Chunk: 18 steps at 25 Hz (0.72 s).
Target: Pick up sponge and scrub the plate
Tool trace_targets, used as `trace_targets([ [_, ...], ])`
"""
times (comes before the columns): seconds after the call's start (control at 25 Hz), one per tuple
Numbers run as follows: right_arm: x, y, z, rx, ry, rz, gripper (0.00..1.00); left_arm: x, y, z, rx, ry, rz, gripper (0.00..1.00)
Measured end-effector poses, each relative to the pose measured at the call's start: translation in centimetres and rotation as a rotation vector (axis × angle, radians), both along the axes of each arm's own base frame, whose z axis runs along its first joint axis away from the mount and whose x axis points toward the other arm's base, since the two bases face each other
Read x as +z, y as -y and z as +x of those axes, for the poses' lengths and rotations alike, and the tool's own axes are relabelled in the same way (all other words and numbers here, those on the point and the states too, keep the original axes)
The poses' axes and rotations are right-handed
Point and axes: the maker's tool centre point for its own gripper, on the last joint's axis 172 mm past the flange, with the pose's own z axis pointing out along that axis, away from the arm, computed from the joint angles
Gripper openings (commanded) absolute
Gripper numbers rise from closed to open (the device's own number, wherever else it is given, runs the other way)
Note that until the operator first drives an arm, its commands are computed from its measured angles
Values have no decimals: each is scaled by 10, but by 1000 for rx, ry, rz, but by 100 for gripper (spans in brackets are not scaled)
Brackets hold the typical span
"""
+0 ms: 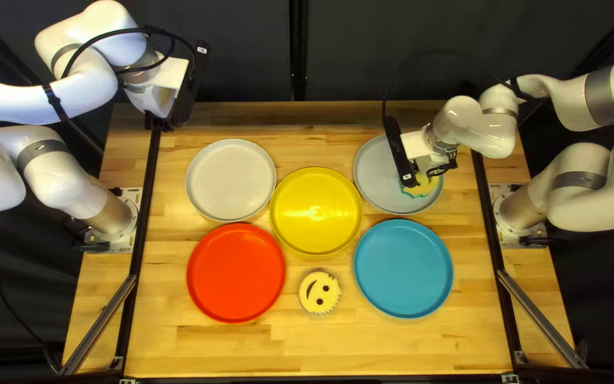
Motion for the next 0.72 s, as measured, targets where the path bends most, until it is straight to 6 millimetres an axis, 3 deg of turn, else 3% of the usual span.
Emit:
trace_targets([
  [0.24,-6,37,10,-12,2,12,0,0,0,0,0,0,0,100],
  [0.36,-5,45,11,-17,1,19,0,0,0,0,0,0,0,100],
  [0.72,-5,19,-3,5,-3,15,0,0,0,0,0,0,0,100],
])
